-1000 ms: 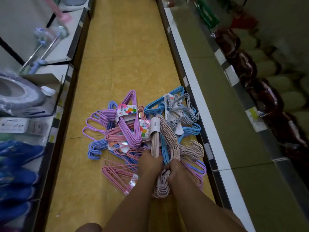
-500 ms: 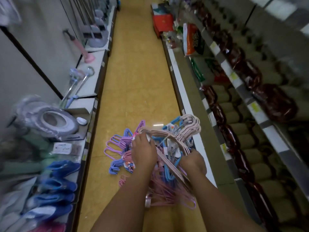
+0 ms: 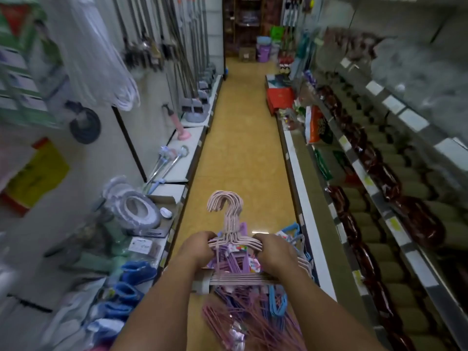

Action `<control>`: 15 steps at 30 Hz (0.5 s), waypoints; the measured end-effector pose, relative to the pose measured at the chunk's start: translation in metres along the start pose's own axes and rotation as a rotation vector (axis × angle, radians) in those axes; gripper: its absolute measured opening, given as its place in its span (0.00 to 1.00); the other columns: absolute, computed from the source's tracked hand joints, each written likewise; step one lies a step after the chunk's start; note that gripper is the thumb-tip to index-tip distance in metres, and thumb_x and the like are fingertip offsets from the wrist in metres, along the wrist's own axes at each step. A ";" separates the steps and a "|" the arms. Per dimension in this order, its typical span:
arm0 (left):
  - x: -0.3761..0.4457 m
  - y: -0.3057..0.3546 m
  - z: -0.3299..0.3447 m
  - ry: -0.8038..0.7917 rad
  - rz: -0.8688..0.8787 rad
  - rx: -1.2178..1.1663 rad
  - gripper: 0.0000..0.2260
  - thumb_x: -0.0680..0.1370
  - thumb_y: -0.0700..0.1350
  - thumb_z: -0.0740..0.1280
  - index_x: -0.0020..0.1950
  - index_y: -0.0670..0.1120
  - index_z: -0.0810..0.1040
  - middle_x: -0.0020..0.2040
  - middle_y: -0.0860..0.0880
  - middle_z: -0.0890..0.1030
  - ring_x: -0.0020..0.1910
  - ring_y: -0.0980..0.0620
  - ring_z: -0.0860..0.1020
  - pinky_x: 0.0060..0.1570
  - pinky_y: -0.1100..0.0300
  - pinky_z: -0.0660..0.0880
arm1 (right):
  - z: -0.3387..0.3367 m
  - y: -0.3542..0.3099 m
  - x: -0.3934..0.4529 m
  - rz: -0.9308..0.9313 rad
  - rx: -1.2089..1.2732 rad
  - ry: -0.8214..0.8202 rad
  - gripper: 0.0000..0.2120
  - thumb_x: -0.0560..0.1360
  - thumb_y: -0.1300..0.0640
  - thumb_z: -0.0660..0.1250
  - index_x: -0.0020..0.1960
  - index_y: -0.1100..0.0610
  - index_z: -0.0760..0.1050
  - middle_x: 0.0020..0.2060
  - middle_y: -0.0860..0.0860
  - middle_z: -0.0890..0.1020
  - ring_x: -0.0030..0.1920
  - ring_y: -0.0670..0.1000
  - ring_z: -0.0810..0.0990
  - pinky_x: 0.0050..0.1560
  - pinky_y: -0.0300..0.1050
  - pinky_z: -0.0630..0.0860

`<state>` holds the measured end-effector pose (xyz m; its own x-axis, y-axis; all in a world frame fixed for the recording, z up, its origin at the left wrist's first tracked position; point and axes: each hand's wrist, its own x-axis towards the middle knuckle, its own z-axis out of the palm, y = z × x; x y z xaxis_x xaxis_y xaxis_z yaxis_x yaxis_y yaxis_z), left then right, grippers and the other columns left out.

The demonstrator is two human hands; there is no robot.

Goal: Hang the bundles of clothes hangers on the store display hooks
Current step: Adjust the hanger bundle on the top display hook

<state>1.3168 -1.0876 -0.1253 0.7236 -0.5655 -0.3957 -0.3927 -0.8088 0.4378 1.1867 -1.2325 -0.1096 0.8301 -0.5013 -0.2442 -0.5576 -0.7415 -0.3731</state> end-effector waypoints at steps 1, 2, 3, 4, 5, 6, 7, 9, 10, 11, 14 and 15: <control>-0.008 -0.001 -0.004 0.064 0.002 0.019 0.11 0.74 0.41 0.64 0.56 0.48 0.79 0.53 0.44 0.82 0.54 0.41 0.78 0.45 0.57 0.72 | -0.002 -0.006 -0.001 -0.021 -0.004 0.004 0.09 0.76 0.57 0.61 0.53 0.48 0.76 0.51 0.52 0.82 0.53 0.57 0.78 0.41 0.43 0.66; -0.017 0.000 -0.007 0.112 -0.002 0.047 0.10 0.75 0.41 0.63 0.54 0.48 0.78 0.52 0.44 0.82 0.52 0.41 0.78 0.42 0.57 0.71 | -0.003 -0.011 -0.001 -0.037 -0.011 0.007 0.08 0.76 0.57 0.61 0.53 0.49 0.76 0.51 0.52 0.82 0.52 0.57 0.78 0.41 0.43 0.67; -0.025 0.001 -0.011 0.156 -0.012 0.065 0.09 0.76 0.40 0.62 0.54 0.48 0.78 0.51 0.44 0.82 0.51 0.41 0.78 0.42 0.56 0.71 | -0.006 -0.017 0.000 -0.047 -0.026 0.009 0.09 0.76 0.58 0.61 0.53 0.49 0.76 0.51 0.53 0.82 0.52 0.57 0.79 0.41 0.44 0.68; -0.033 0.001 -0.014 0.193 -0.027 0.073 0.09 0.77 0.40 0.61 0.55 0.48 0.78 0.52 0.44 0.81 0.52 0.41 0.77 0.42 0.56 0.71 | -0.009 -0.023 0.000 -0.052 -0.043 0.012 0.10 0.76 0.59 0.61 0.54 0.49 0.76 0.51 0.53 0.82 0.52 0.57 0.79 0.42 0.45 0.69; -0.039 0.000 -0.016 0.226 -0.048 0.075 0.10 0.78 0.40 0.61 0.55 0.48 0.78 0.52 0.44 0.81 0.53 0.41 0.77 0.43 0.56 0.71 | -0.013 -0.029 0.002 -0.056 -0.062 0.015 0.11 0.76 0.59 0.61 0.55 0.49 0.77 0.51 0.52 0.82 0.52 0.57 0.79 0.43 0.45 0.71; -0.046 -0.002 -0.018 0.264 -0.083 0.061 0.10 0.78 0.40 0.61 0.55 0.48 0.78 0.53 0.44 0.81 0.53 0.41 0.77 0.44 0.55 0.72 | -0.017 -0.036 0.003 -0.076 -0.076 0.022 0.10 0.76 0.58 0.62 0.55 0.49 0.77 0.51 0.52 0.82 0.53 0.57 0.79 0.44 0.45 0.72; -0.053 -0.004 -0.019 0.300 -0.119 0.040 0.11 0.77 0.40 0.61 0.56 0.49 0.78 0.54 0.44 0.81 0.54 0.41 0.77 0.45 0.54 0.73 | -0.022 -0.043 0.005 -0.100 -0.087 0.025 0.09 0.76 0.56 0.63 0.54 0.49 0.77 0.51 0.52 0.82 0.53 0.57 0.79 0.44 0.44 0.72; -0.068 -0.011 -0.023 0.356 -0.210 -0.017 0.13 0.76 0.41 0.61 0.58 0.51 0.79 0.55 0.45 0.81 0.55 0.42 0.77 0.48 0.53 0.74 | -0.029 -0.059 0.008 -0.174 -0.117 0.017 0.10 0.75 0.51 0.64 0.54 0.50 0.77 0.52 0.52 0.82 0.54 0.56 0.79 0.46 0.43 0.72; -0.075 -0.014 -0.024 0.374 -0.251 -0.040 0.13 0.76 0.41 0.61 0.57 0.52 0.79 0.54 0.45 0.82 0.54 0.42 0.78 0.48 0.53 0.75 | -0.030 -0.067 0.009 -0.211 -0.122 0.008 0.11 0.75 0.48 0.64 0.54 0.51 0.77 0.52 0.52 0.81 0.55 0.56 0.79 0.47 0.43 0.72; -0.083 -0.018 -0.026 0.395 -0.297 -0.065 0.13 0.75 0.40 0.61 0.55 0.52 0.79 0.53 0.45 0.82 0.54 0.42 0.78 0.47 0.52 0.75 | -0.030 -0.076 0.008 -0.260 -0.129 -0.008 0.12 0.74 0.47 0.64 0.55 0.51 0.77 0.53 0.52 0.81 0.55 0.56 0.79 0.47 0.43 0.72; -0.114 -0.024 -0.032 0.456 -0.406 -0.127 0.12 0.73 0.39 0.62 0.51 0.49 0.80 0.51 0.43 0.82 0.53 0.40 0.78 0.46 0.52 0.74 | -0.025 -0.099 0.002 -0.401 -0.176 -0.023 0.11 0.75 0.50 0.63 0.55 0.51 0.75 0.53 0.53 0.81 0.56 0.57 0.79 0.49 0.44 0.73; -0.123 -0.025 -0.033 0.476 -0.441 -0.151 0.11 0.73 0.39 0.62 0.51 0.49 0.80 0.51 0.43 0.82 0.53 0.40 0.78 0.47 0.53 0.75 | -0.023 -0.105 0.000 -0.444 -0.194 -0.015 0.10 0.75 0.51 0.63 0.56 0.51 0.75 0.54 0.53 0.81 0.56 0.57 0.79 0.50 0.44 0.73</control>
<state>1.2565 -0.9922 -0.0614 0.9835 -0.0260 -0.1790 0.0561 -0.8968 0.4388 1.2450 -1.1645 -0.0501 0.9873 -0.1117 -0.1126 -0.1386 -0.9527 -0.2705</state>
